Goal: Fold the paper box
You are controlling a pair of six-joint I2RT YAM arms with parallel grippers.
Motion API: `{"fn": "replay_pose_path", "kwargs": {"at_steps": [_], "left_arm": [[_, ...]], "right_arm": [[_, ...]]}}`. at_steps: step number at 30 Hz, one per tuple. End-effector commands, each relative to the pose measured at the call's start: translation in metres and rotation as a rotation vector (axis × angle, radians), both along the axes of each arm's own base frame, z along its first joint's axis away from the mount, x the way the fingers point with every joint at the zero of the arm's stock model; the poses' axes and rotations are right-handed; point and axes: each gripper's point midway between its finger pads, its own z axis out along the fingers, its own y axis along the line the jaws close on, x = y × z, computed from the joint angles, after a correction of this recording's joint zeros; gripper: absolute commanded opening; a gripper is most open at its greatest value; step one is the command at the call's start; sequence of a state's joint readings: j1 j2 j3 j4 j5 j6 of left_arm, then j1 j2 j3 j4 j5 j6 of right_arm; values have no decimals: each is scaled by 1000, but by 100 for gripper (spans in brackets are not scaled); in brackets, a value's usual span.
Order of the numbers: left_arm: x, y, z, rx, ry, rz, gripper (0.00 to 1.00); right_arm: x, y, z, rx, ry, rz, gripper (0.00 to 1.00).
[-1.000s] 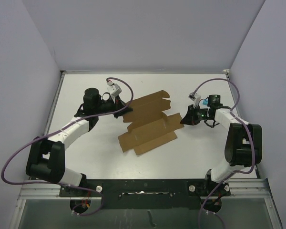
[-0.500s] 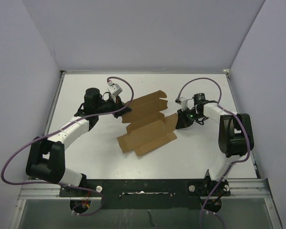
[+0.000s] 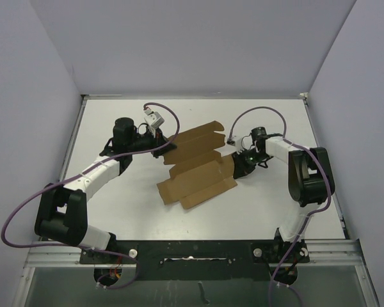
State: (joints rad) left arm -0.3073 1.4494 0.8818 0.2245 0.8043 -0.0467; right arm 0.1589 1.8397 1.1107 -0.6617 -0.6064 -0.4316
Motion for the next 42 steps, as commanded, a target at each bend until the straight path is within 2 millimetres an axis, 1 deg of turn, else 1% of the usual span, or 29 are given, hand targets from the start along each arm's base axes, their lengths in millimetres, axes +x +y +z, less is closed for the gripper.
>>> {"fn": "replay_pose_path", "kwargs": {"at_steps": [1, 6, 8, 10, 13, 16, 24, 31, 37, 40, 42], "left_arm": [[2, -4, 44, -43, -132, -19, 0], [2, -4, 45, -43, -134, -18, 0], [2, -4, 45, -43, -133, -17, 0], [3, -4, 44, -41, -131, -13, 0], [3, -3, 43, -38, -129, -10, 0], [4, -3, 42, -37, -127, -10, 0], [4, -3, 41, -36, -125, -10, 0], [5, -3, 40, -33, -122, -10, 0], [5, -4, 38, -34, -116, -16, 0], [5, -4, 37, -32, -114, -15, 0], [5, -4, 38, -33, -116, -15, 0]], "right_arm": [[-1, 12, 11, 40, -20, 64, 0], [-12, 39, 38, 208, -24, 136, 0], [-15, 46, 47, 246, -34, 153, 0], [-17, 50, 52, 273, -39, 167, 0], [-23, 56, 54, 302, -26, 192, 0], [-28, 61, 51, 303, -10, 221, 0], [-40, 73, 31, 236, 21, 291, 0], [-43, 71, 8, 132, 42, 308, 0], [-42, 70, -2, 73, 33, 314, 0], [-41, 69, -1, 63, 25, 323, 0], [-39, 72, 12, 94, -10, 349, 0]]}}
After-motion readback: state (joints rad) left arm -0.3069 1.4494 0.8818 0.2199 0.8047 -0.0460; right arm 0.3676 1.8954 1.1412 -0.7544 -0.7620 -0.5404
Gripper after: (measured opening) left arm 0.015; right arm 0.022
